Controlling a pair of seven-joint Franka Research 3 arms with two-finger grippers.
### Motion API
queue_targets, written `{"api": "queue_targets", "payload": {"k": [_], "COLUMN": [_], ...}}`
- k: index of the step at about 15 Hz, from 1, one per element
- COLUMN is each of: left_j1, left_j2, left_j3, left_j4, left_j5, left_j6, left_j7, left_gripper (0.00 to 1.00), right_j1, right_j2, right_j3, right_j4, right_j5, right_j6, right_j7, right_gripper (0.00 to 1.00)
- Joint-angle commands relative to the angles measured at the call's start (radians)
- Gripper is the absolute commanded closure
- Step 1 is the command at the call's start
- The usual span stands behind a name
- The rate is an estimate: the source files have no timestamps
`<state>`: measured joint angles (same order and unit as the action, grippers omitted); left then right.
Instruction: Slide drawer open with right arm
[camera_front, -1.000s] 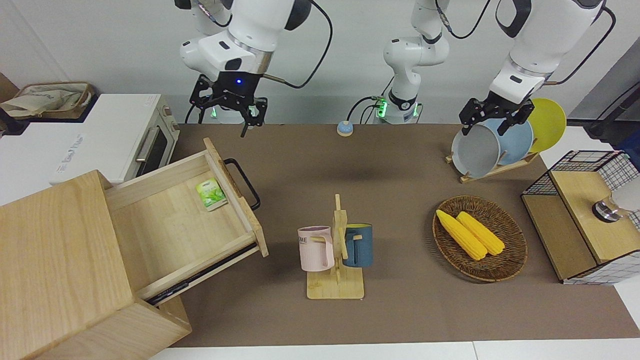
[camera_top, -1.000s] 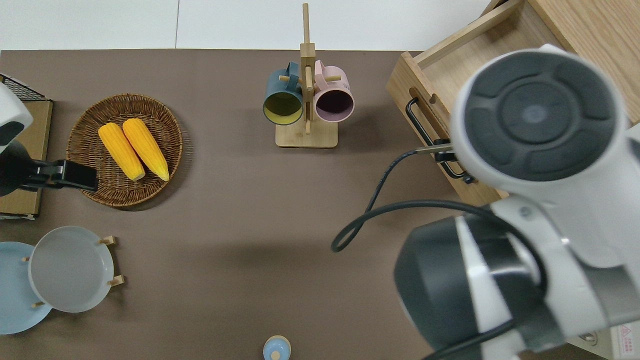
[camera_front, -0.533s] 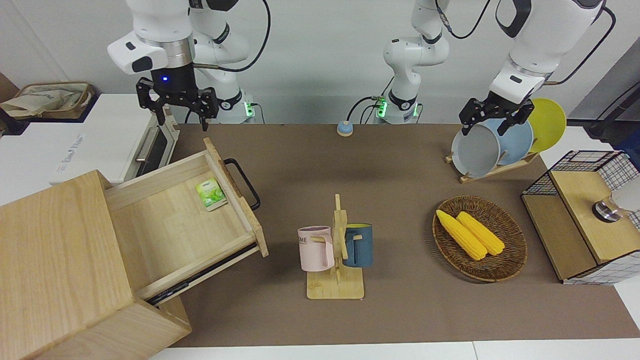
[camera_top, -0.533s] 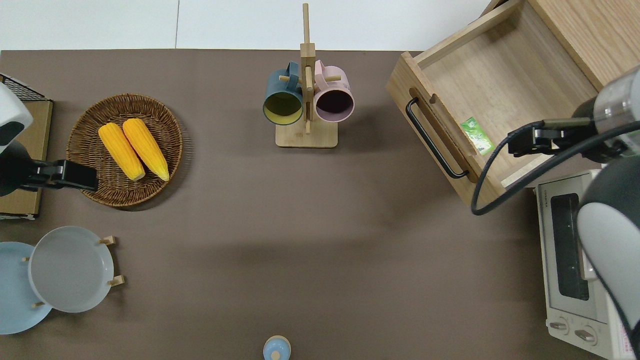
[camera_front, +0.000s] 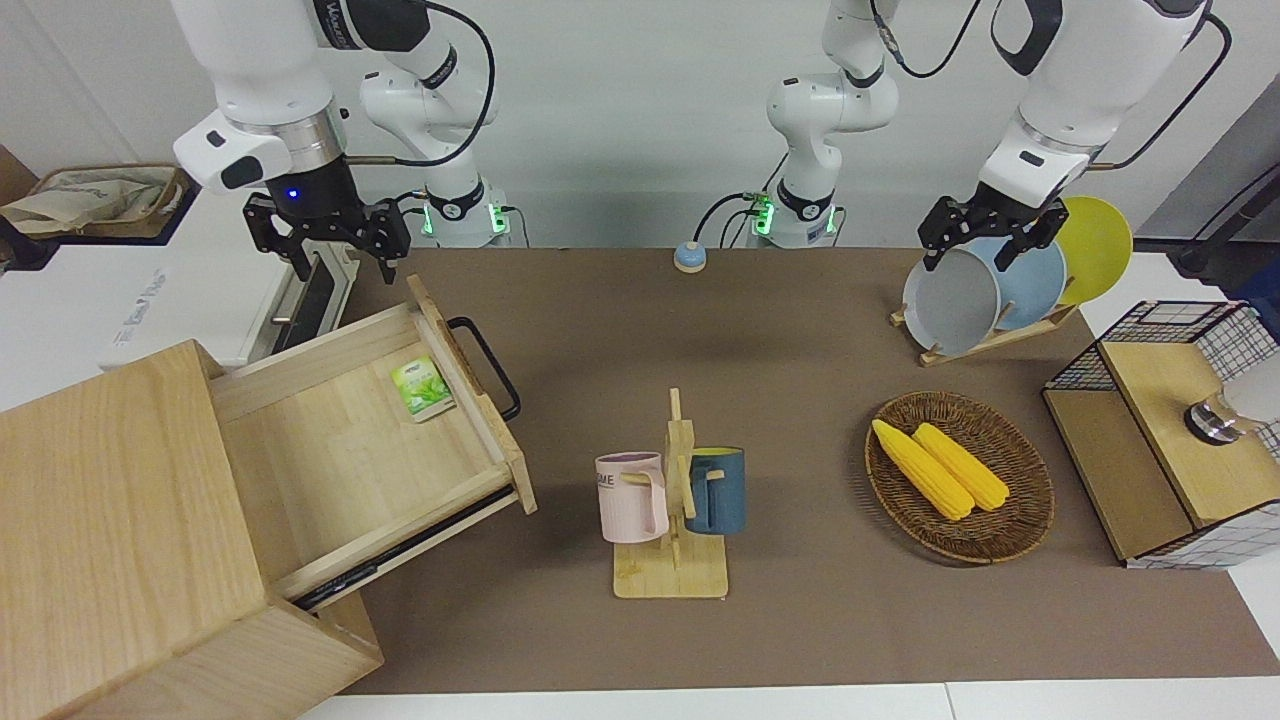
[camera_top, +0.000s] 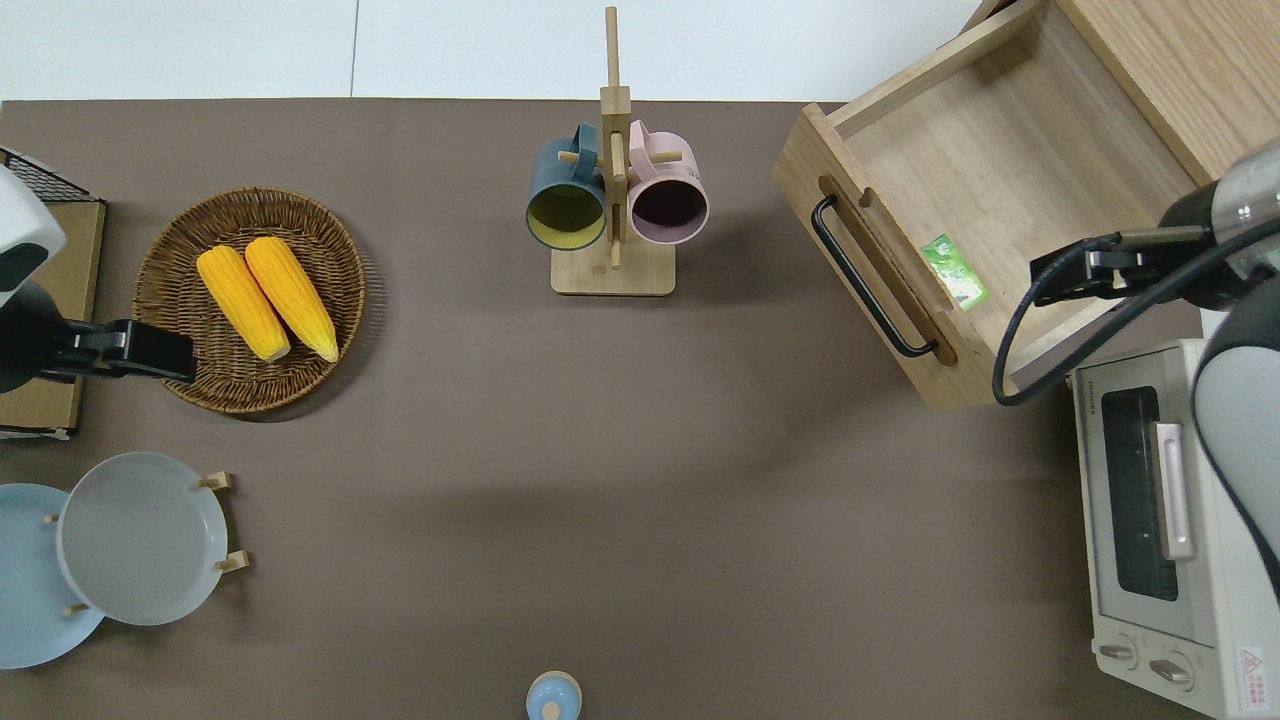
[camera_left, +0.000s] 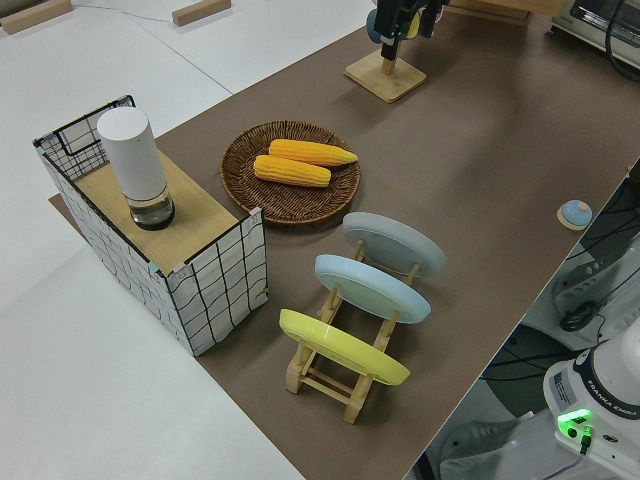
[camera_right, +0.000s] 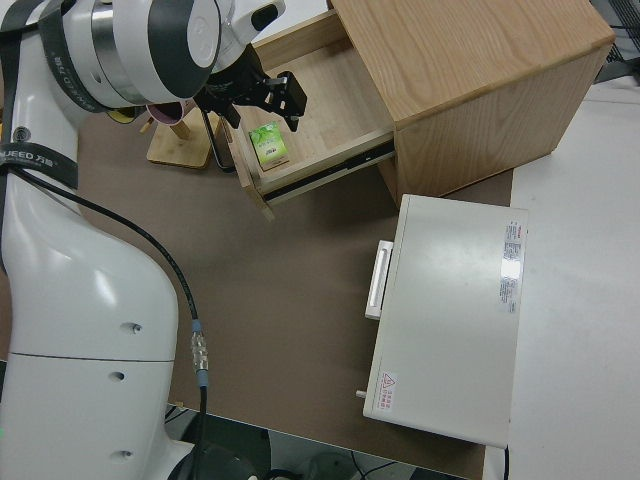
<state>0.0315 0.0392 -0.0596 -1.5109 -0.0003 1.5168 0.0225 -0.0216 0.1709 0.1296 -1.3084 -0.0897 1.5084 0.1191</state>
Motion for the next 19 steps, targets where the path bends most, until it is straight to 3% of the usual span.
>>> {"api": "queue_targets", "payload": {"k": [1, 6, 19], "left_j1": [0.004, 0.004, 0.004], "left_j2": [0.011, 0.011, 0.011], "left_j3": [-0.006, -0.006, -0.006], "left_j4": [0.026, 0.024, 0.026], "left_j5": [0.017, 0.017, 0.017], "left_j6": [-0.020, -0.020, -0.020], "left_j7": [0.010, 0.010, 0.010], "left_gripper": [0.01, 0.01, 0.01], "right_j1": [-0.083, -0.107, -0.129], "right_j2": [-0.018, -0.004, 0.001], "right_j3": [0.071, 0.071, 0.070], "right_j4": [-0.078, -0.104, -0.097], "right_j5": [0.031, 0.087, 0.087], "right_j6": [0.088, 0.147, 0.147], "right_j7": [-0.022, -0.032, -0.050], "right_gripper": [0.015, 0.013, 0.013]}}
